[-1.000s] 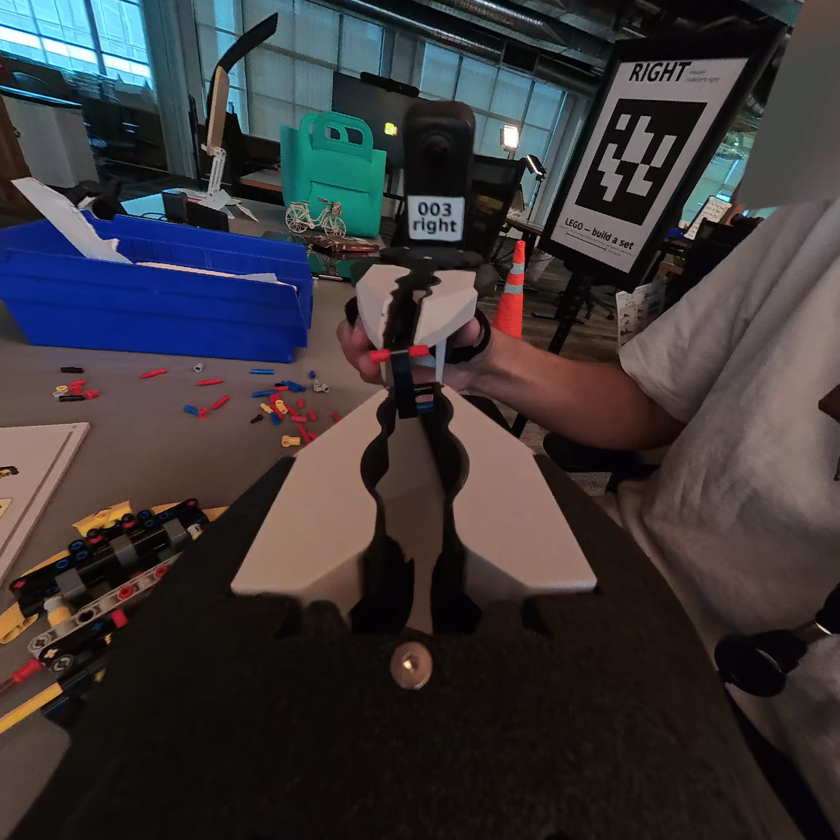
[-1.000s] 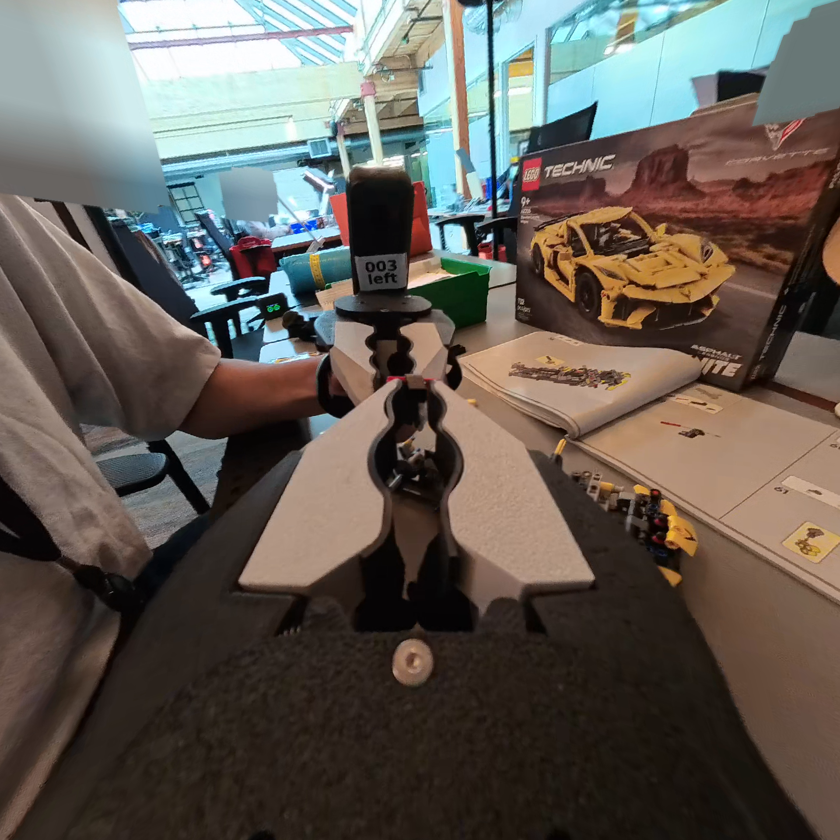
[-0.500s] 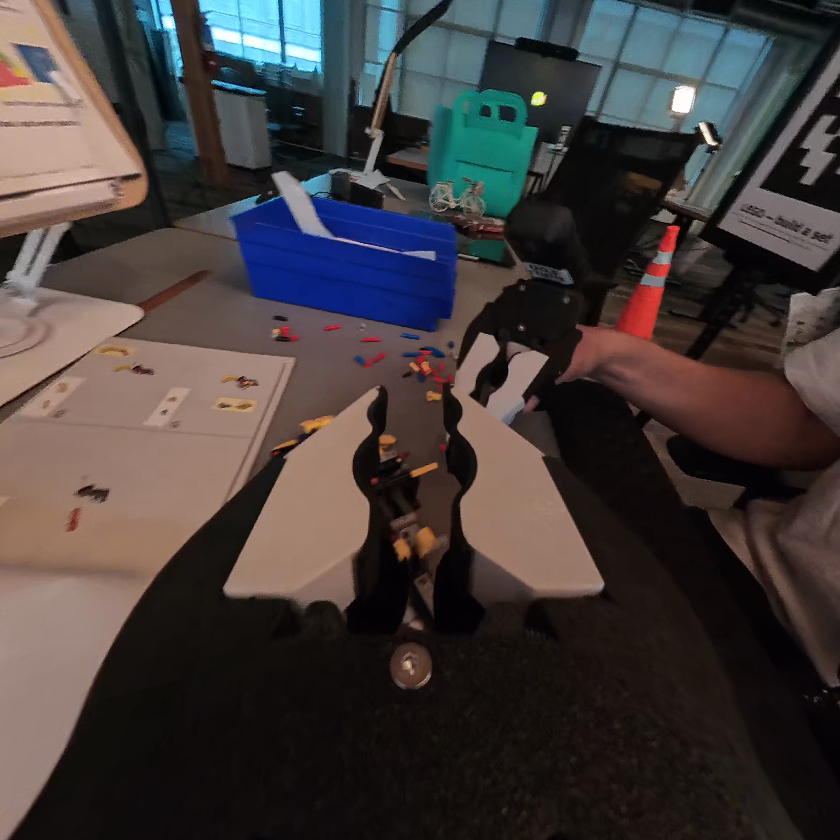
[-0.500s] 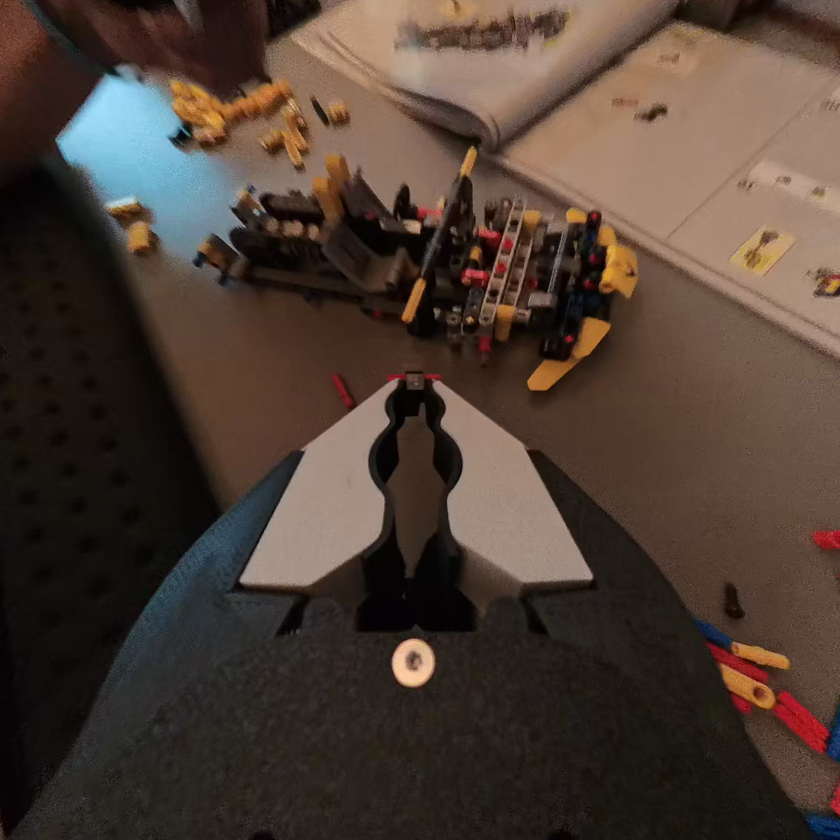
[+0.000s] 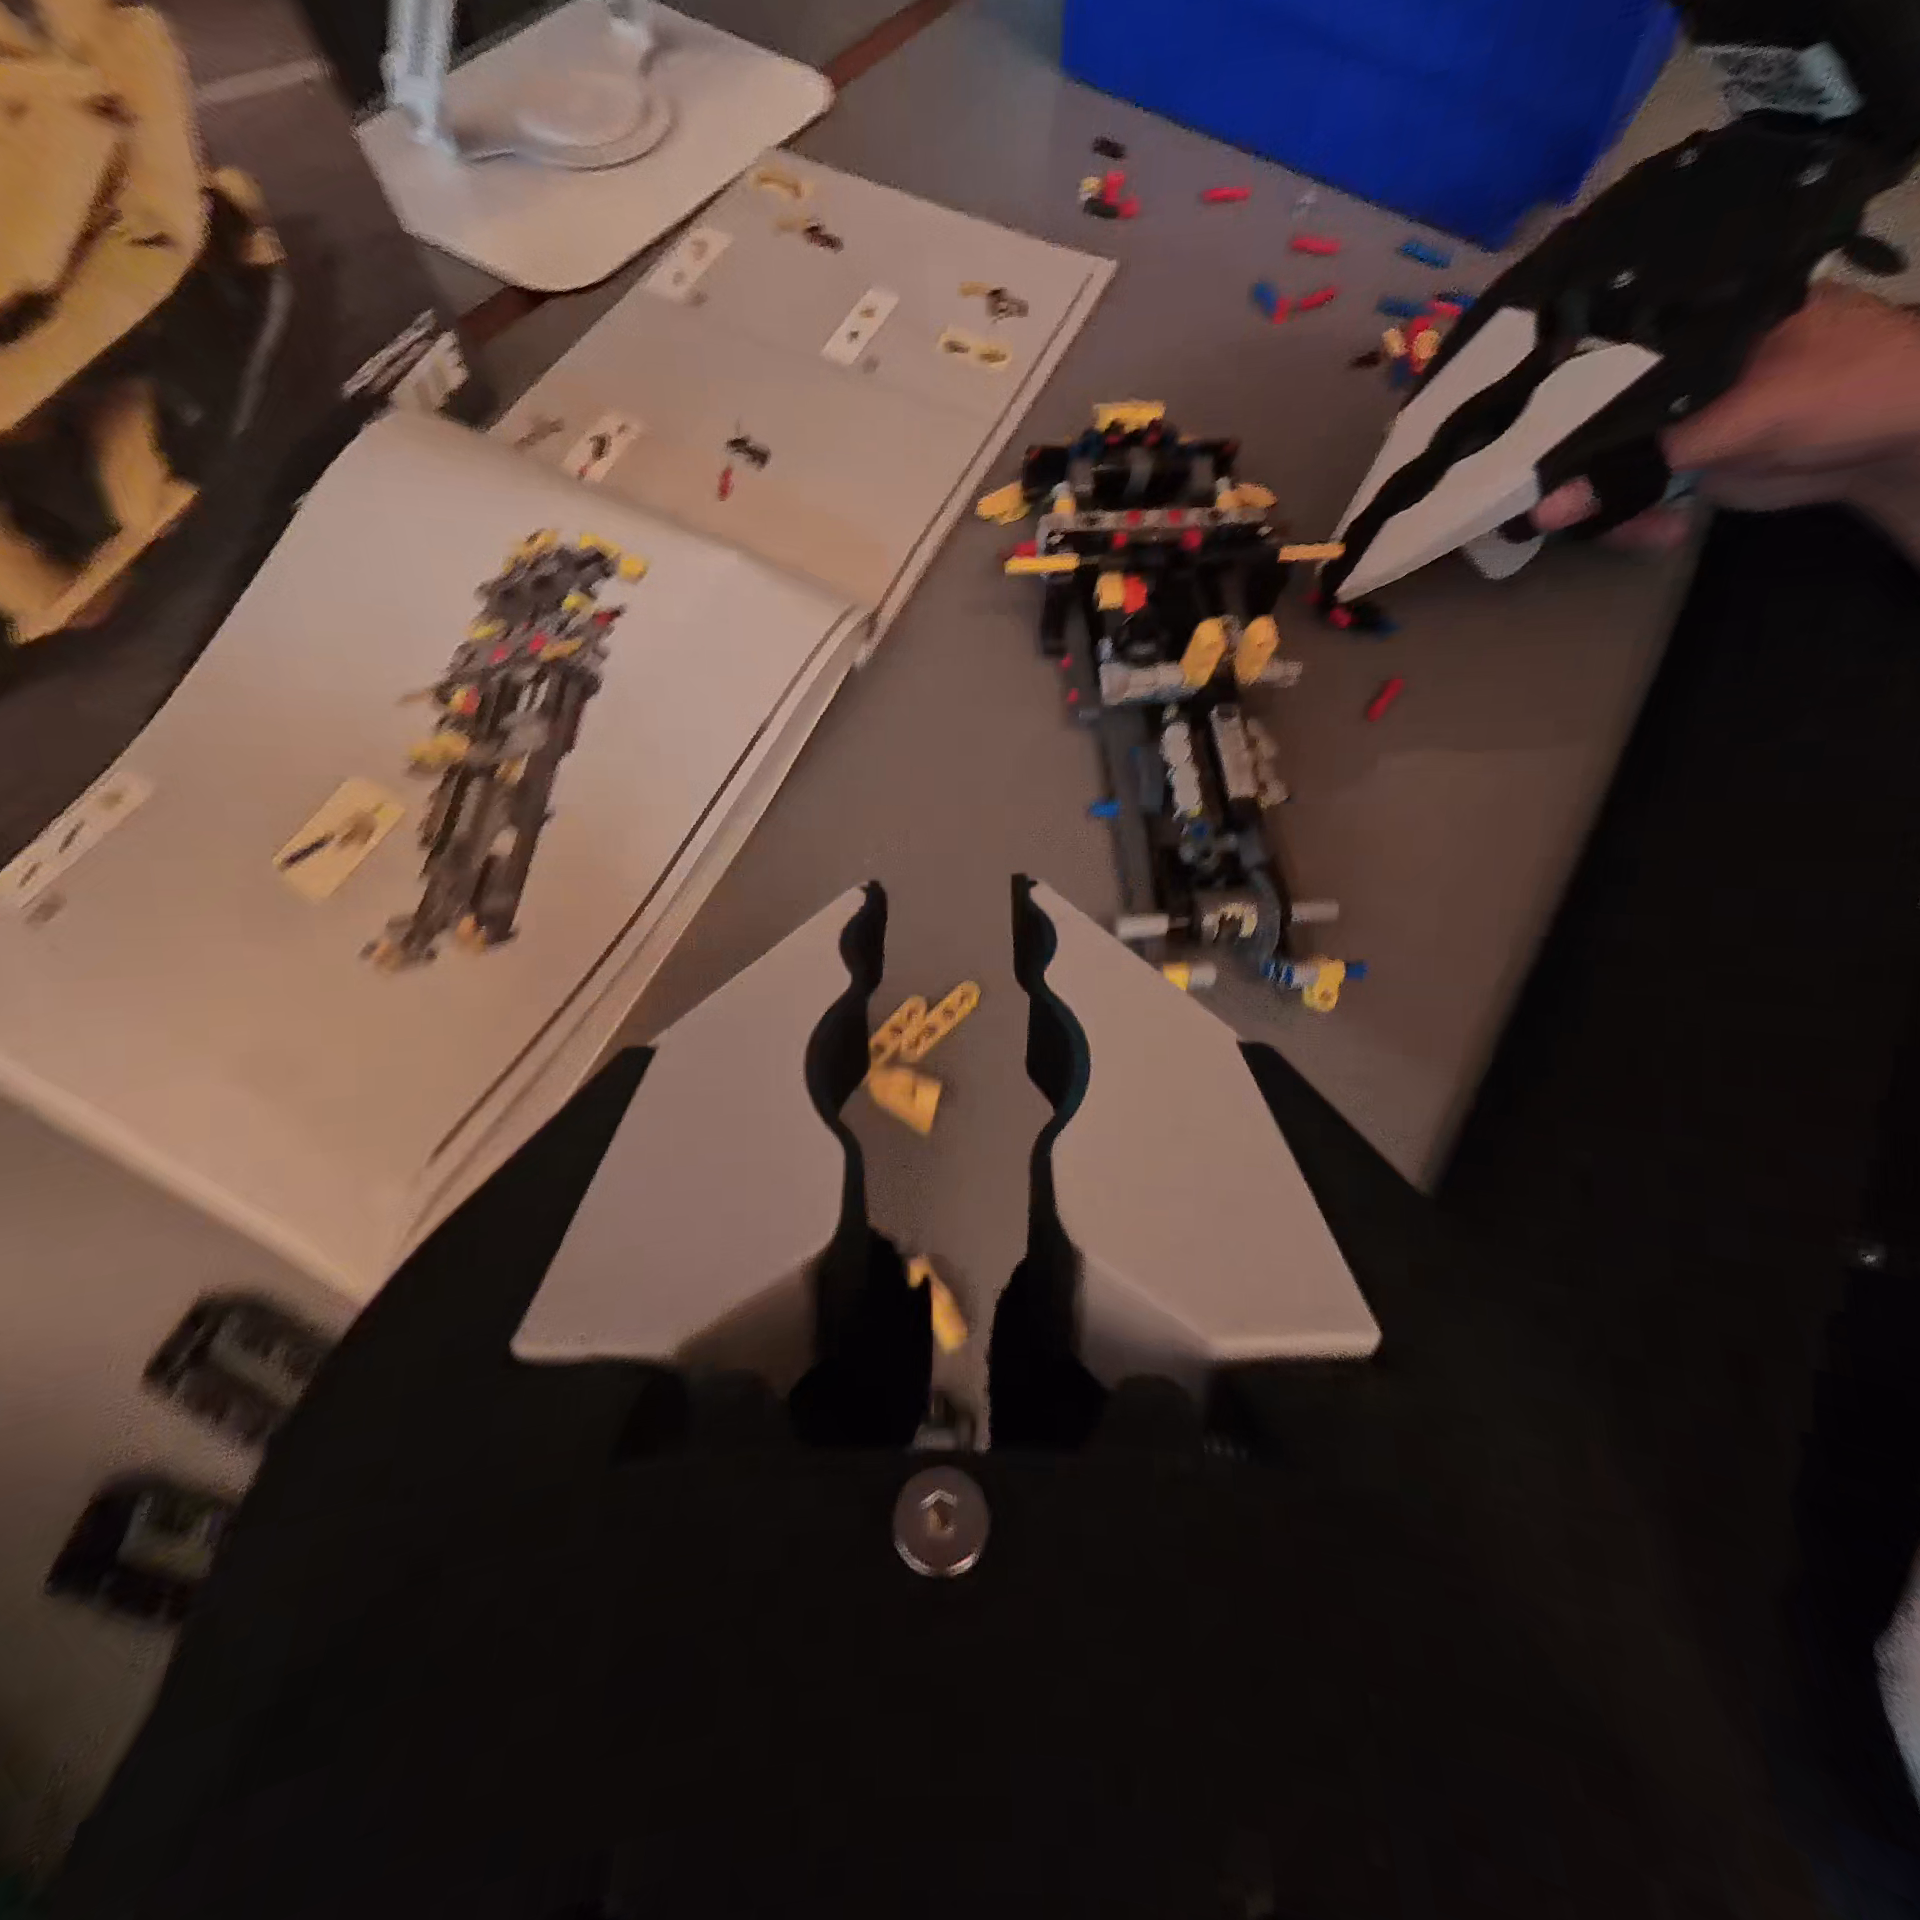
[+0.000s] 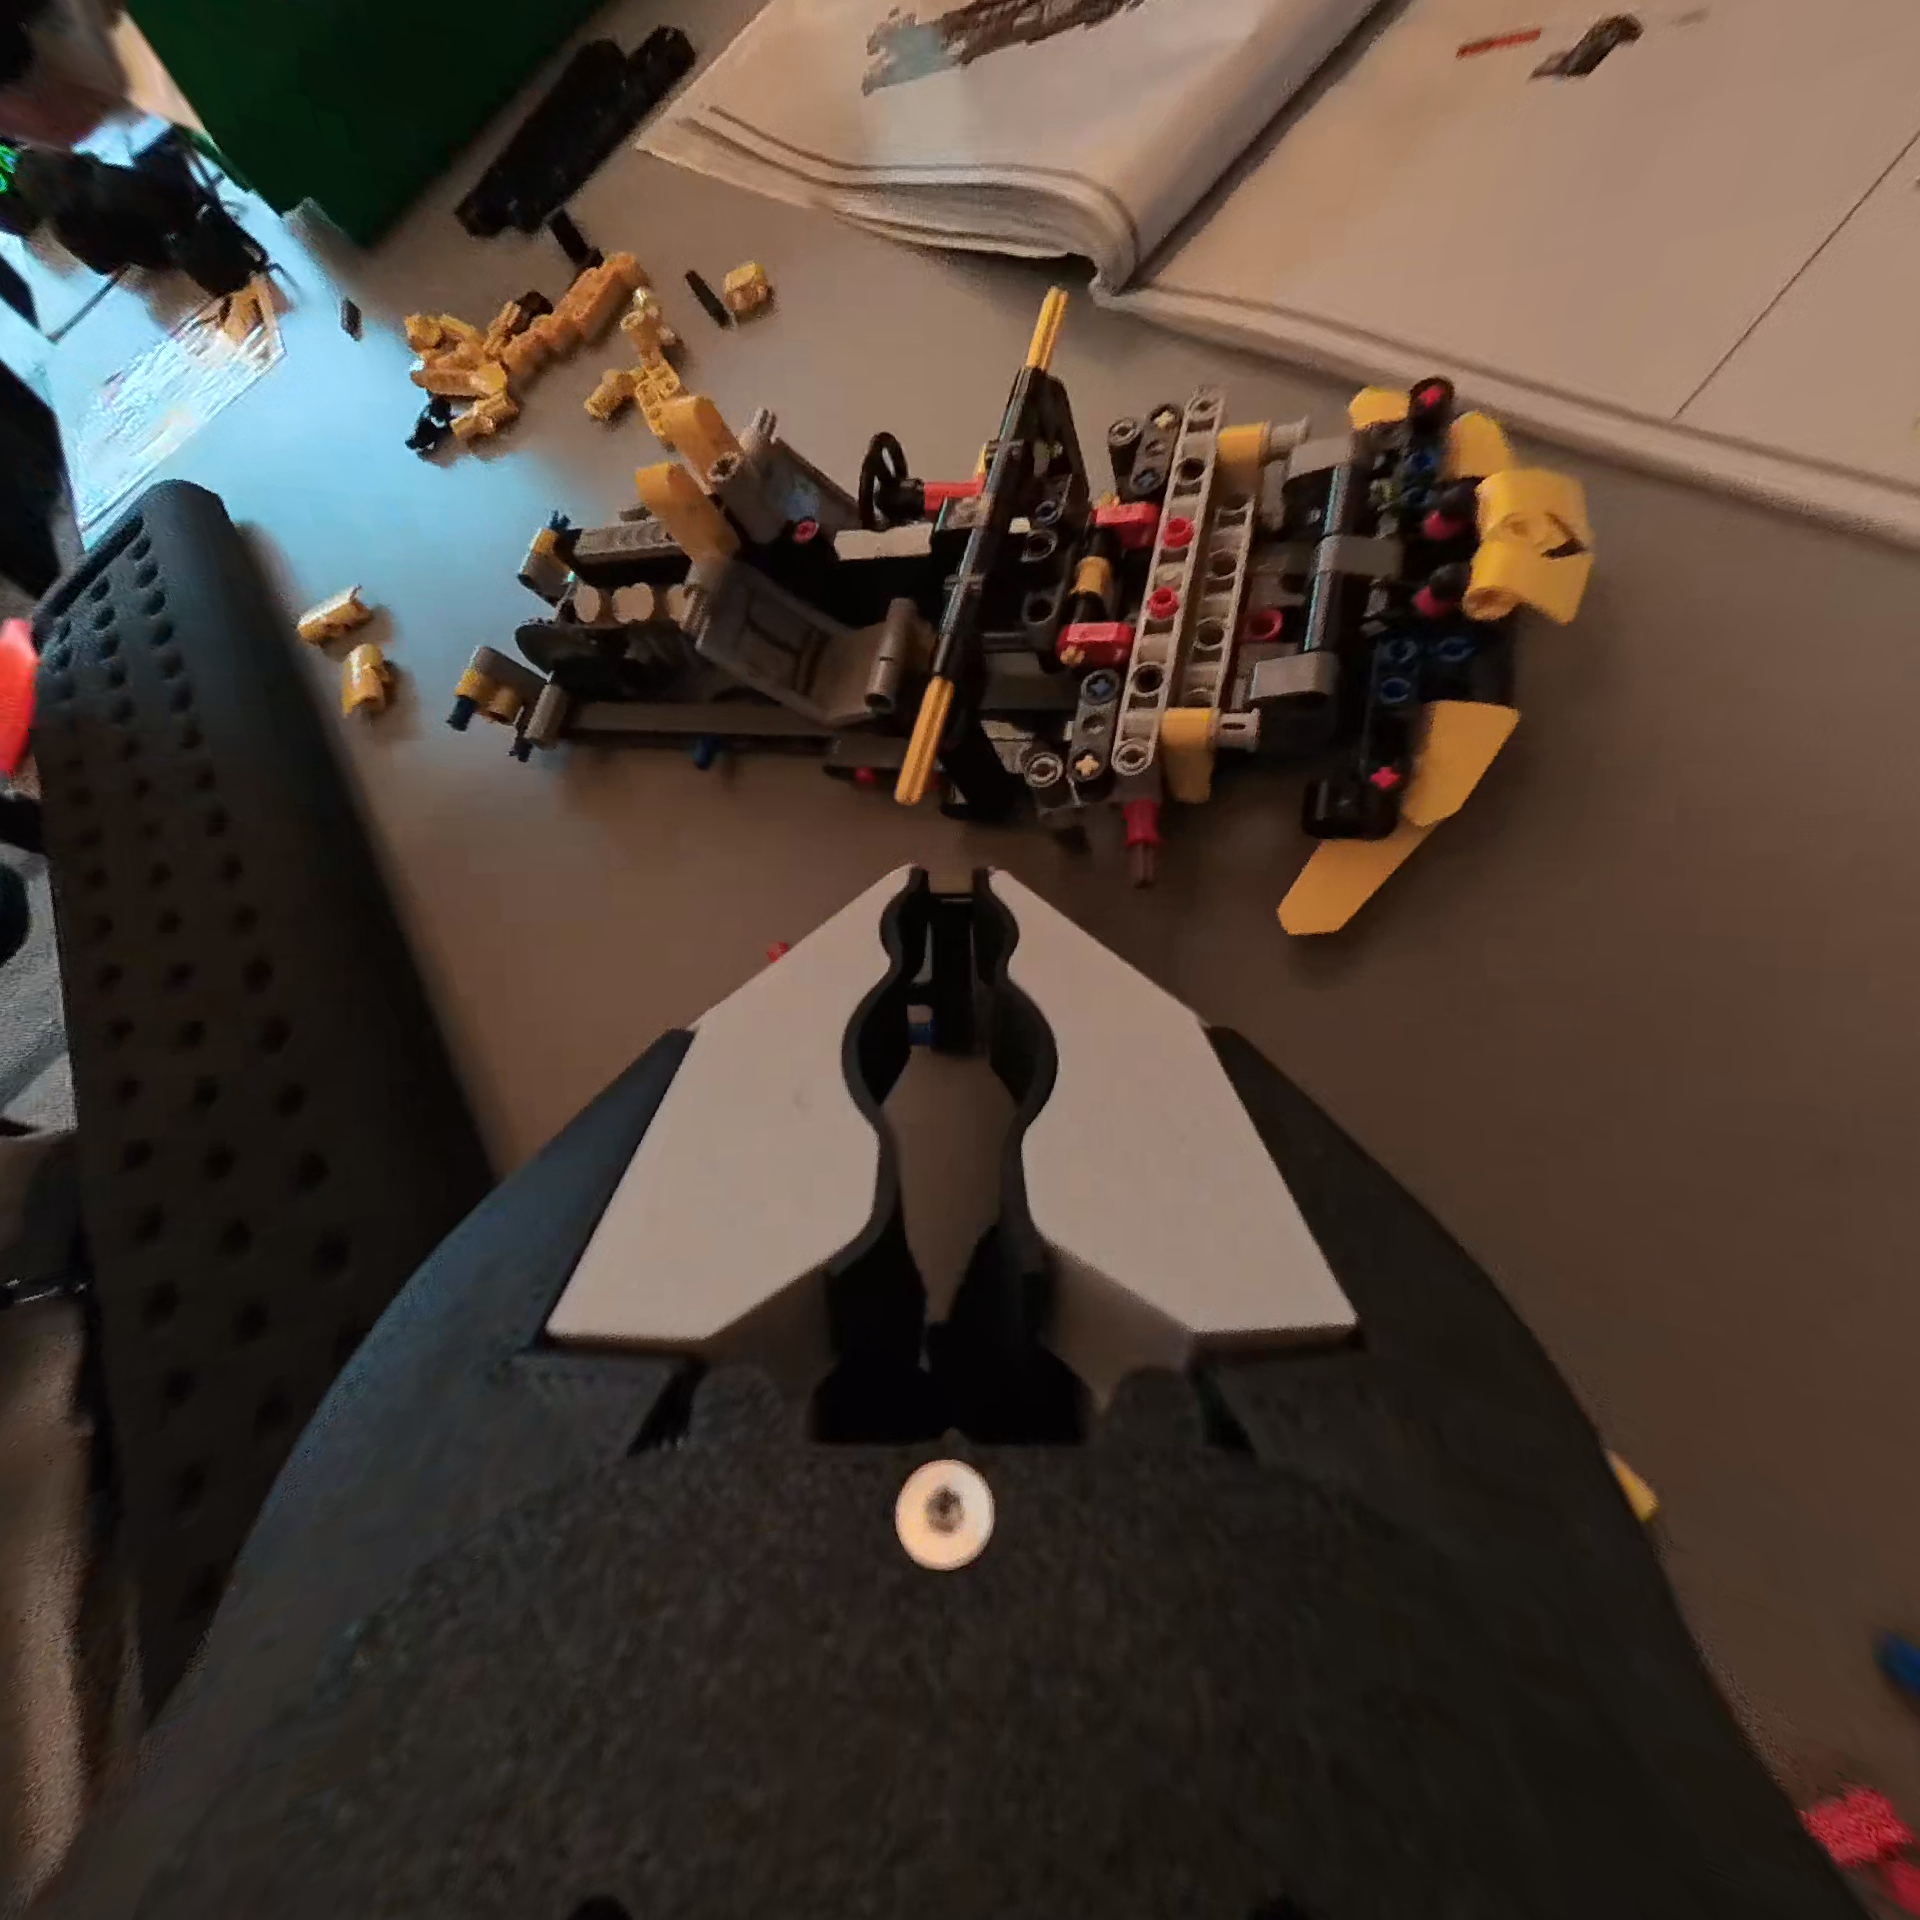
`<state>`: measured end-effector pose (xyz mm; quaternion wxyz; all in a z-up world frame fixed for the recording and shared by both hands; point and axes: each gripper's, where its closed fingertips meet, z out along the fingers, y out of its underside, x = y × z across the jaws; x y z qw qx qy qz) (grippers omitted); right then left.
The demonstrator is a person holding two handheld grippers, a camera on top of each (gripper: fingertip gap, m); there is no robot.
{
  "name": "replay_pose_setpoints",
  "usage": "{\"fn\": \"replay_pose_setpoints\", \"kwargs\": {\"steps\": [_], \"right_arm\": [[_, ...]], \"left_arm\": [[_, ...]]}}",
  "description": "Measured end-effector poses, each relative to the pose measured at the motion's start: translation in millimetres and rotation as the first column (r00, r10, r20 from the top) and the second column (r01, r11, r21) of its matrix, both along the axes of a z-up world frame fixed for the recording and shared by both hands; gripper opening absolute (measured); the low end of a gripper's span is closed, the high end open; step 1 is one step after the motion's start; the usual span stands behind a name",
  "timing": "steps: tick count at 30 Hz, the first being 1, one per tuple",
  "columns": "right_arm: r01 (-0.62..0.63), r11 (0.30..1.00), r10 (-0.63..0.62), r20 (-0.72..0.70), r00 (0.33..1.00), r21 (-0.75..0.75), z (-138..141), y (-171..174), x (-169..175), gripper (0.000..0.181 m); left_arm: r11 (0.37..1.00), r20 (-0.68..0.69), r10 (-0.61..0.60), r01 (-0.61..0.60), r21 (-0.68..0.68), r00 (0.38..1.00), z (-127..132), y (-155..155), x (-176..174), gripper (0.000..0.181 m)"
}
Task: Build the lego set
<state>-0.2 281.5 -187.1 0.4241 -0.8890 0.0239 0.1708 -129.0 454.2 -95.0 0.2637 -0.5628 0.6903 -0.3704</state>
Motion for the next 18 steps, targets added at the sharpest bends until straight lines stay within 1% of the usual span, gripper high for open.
{"fn": "replay_pose_setpoints", "kwargs": {"steps": [1, 3, 5, 7, 9, 11, 13, 15, 18], "right_arm": [[-0.005, 1.0, 0.005, 0.0, 1.0, -0.004, -2.5, -0.3, -0.4, 0.007], [-0.007, 1.0, 0.007, -0.005, 1.0, -0.003, -6.4, -0.6, -1.3, 0.009], [0.001, 1.0, -0.001, -0.018, 1.0, -0.007, -7.5, -0.9, -1.0, 0.017], [0.016, 1.0, -0.016, -0.017, 1.0, 0.025, -3.0, 0.7, 1.6, 0.021], [0.037, 0.996, -0.036, -0.008, 0.999, 0.077, 4.0, 1.9, 5.4, 0.027], [0.072, 0.987, -0.077, 0.028, 0.997, 0.143, 14.0, 2.2, 13.2, 0.027], [0.104, 0.968, -0.127, 0.086, 0.988, 0.229, 27.7, 1.8, 22.6, 0.026], [0.136, 0.944, -0.172, 0.096, 0.98, 0.3, 40.8, 1.3, 29.3, 0.025], [0.169, 0.922, -0.212, 0.088, 0.973, 0.347, 49.9, -1.4, 34.7, 0.022]], "left_arm": [[0.999, 0.011, 0.041, -0.041, 0.014, 0.999, 0.0, 5.6, -13.4, 0.025], [0.992, 0.025, 0.122, -0.123, 0.034, 0.992, -2.0, 14.3, -41.9, 0.028], [0.977, 0.037, 0.206, -0.207, 0.04, 0.978, -5.3, 19.5, -69.3, 0.031], [0.958, 0.062, 0.283, -0.285, 0.023, 0.957, -8.7, 18.7, -91.4, 0.034], [0.941, 0.078, 0.338, -0.338, -0.018, 0.938, -15.2, 10.6, -106.4, 0.037], [0.925, 0.082, 0.38, -0.379, -0.036, 0.921, -24.4, 1.8, -115.2, 0.04], [0.91, 0.084, 0.414, -0.415, -0.018, 0.906, -32.2, -3.2, -118.7, 0.045], [0.9, 0.069, 0.433, -0.435, 0.006, 0.899, -37.9, -5.6, -117.6, 0.055], [0.907, 0.082, 0.418, -0.421, 0.02, 0.905, -33.1, -9.8, -106.7, 0.059]]}}
